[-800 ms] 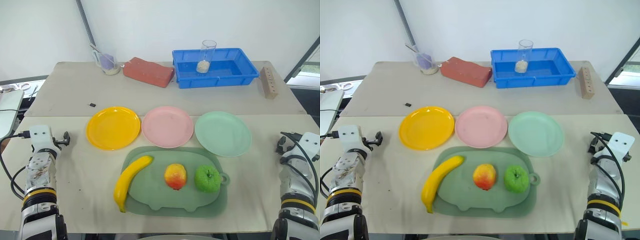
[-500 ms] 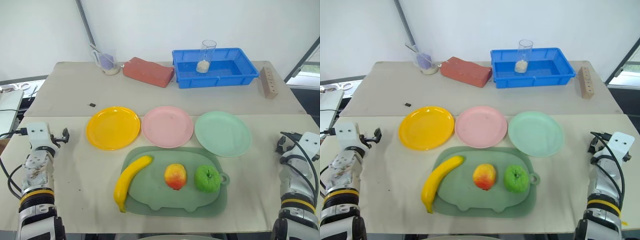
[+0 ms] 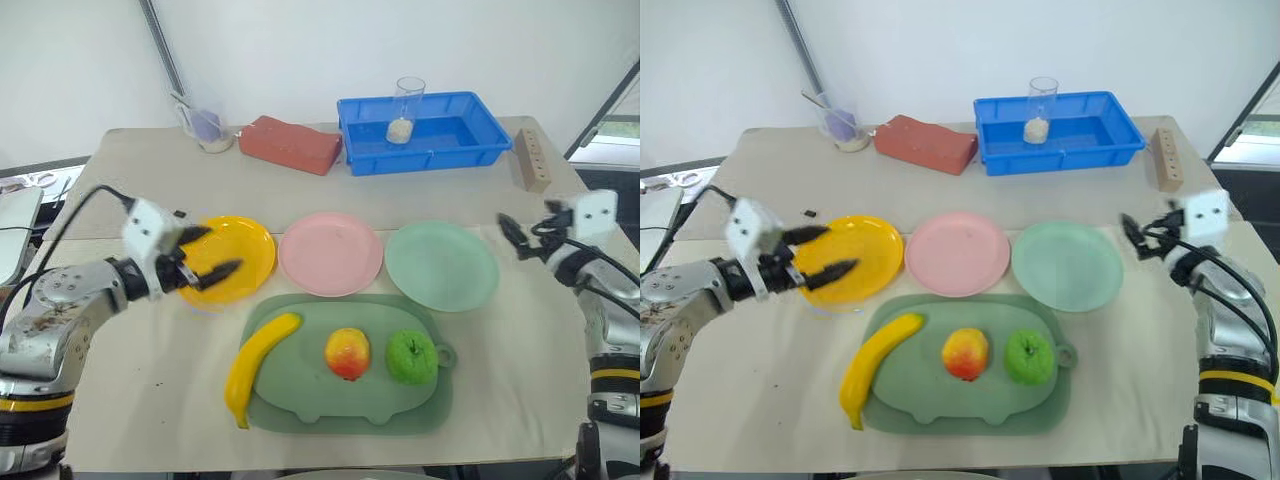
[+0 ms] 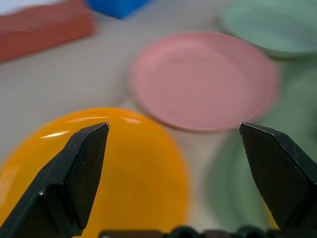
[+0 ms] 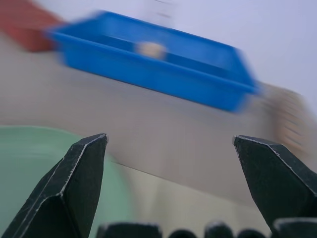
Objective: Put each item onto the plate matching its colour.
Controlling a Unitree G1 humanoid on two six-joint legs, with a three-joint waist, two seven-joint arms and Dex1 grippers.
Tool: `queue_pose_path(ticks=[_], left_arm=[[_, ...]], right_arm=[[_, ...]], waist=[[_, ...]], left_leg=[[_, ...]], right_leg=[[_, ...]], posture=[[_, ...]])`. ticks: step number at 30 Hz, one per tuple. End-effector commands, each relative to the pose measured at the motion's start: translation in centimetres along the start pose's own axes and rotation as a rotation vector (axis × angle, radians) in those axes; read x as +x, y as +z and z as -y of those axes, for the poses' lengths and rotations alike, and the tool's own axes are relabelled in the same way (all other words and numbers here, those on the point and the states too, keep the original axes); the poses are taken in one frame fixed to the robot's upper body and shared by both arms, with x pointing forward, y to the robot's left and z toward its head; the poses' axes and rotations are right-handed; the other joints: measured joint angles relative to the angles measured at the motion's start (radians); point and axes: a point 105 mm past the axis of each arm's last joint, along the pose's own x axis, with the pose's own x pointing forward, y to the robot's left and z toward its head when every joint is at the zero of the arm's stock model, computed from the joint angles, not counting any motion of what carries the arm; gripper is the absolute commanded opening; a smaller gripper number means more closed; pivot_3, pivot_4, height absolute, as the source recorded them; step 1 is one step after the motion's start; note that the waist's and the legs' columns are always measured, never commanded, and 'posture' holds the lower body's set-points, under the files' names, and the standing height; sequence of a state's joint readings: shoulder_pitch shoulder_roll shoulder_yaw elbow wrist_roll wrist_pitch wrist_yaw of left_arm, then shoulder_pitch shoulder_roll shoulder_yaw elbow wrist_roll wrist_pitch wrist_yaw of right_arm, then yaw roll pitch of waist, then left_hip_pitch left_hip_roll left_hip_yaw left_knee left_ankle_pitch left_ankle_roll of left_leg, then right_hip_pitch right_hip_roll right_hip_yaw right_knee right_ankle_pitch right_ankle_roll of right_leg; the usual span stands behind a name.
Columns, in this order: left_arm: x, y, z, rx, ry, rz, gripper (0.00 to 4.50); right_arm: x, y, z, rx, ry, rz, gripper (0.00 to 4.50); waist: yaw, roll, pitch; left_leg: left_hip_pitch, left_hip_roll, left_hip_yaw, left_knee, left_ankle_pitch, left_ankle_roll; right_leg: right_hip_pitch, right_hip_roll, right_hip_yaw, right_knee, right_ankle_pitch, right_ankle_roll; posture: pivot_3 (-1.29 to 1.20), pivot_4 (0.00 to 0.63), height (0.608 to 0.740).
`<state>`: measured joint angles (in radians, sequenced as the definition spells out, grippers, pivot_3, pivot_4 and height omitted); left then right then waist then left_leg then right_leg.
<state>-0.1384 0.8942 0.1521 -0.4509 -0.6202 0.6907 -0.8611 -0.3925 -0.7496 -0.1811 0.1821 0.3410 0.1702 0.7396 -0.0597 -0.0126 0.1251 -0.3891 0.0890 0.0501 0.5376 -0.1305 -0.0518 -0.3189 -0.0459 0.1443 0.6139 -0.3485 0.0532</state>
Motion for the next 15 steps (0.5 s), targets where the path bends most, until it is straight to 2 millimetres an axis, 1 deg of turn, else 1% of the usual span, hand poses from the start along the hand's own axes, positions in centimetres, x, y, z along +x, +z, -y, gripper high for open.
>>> queue_pose_path(ticks=[1,3,4,6,7,9,11,15], left_arm=[[0.3,-0.3,3.6,0.037,-0.183,-0.066,4.50],[0.5,-1.4,4.2,0.029,-0.209,-0.124,4.50],[0.6,-1.9,4.3,0.026,-0.210,-0.153,4.50],[0.7,-2.7,4.6,0.016,-0.228,-0.194,4.50],[0.8,-3.3,4.9,0.021,-0.246,-0.214,4.50],[1.2,-4.2,5.3,0.036,-0.263,-0.244,4.50],[1.7,-5.0,5.6,0.056,-0.272,-0.264,4.50],[2.8,-5.9,5.6,0.069,-0.265,-0.258,4.50]], right_arm=[[0.5,3.7,-5.8,-0.046,0.348,0.044,4.47],[-0.1,5.1,-9.5,-0.021,0.538,0.057,4.47],[-0.5,5.8,-11.2,-0.014,0.625,0.062,4.47],[-1.5,6.5,-13.6,-0.008,0.744,0.054,4.47],[-2.3,6.8,-15.3,-0.028,0.831,0.042,4.47],[-3.6,7.2,-17.4,-0.037,0.947,0.032,4.47],[-4.2,7.9,-18.7,-0.032,1.008,0.044,4.47],[-4.4,8.2,-19.4,-0.050,1.022,0.060,4.47]], waist=[[0.002,0.000,0.000],[0.007,-0.001,0.000],[0.012,-0.001,0.000],[0.021,-0.002,0.001],[0.024,-0.002,0.001],[0.033,-0.003,0.001],[0.035,-0.004,0.001],[0.041,-0.005,0.000]], left_leg=[[0.000,0.000,0.000,0.000,0.000,0.000],[0.001,0.000,-0.001,0.001,-0.001,-0.001],[0.001,0.000,-0.001,0.001,-0.004,-0.005],[0.000,0.000,-0.002,0.001,-0.004,-0.005],[-0.001,-0.001,-0.002,0.002,-0.004,-0.006],[-0.004,-0.001,-0.002,0.002,-0.005,-0.006],[-0.004,-0.002,-0.002,0.002,-0.005,-0.007],[-0.009,-0.002,-0.002,0.003,-0.004,-0.006]], right_leg=[[0.000,0.000,0.000,0.000,0.000,0.000],[-0.002,0.000,0.000,-0.002,0.000,0.000],[-0.002,0.000,0.000,-0.002,0.000,-0.001],[-0.003,0.000,0.000,-0.003,0.000,-0.001],[-0.004,0.000,0.000,-0.003,-0.001,-0.003],[-0.006,-0.001,0.000,-0.004,-0.003,-0.008],[-0.007,-0.002,0.001,-0.004,-0.003,-0.008],[-0.014,-0.001,0.001,-0.003,-0.001,-0.011]], posture=[[0.00,0.150,0.740],[0.00,0.150,0.740],[0.00,0.150,0.740],[0.00,0.150,0.740],[0.00,0.150,0.740],[0.00,0.150,0.740],[0.00,0.150,0.740],[0.00,0.150,0.740]])
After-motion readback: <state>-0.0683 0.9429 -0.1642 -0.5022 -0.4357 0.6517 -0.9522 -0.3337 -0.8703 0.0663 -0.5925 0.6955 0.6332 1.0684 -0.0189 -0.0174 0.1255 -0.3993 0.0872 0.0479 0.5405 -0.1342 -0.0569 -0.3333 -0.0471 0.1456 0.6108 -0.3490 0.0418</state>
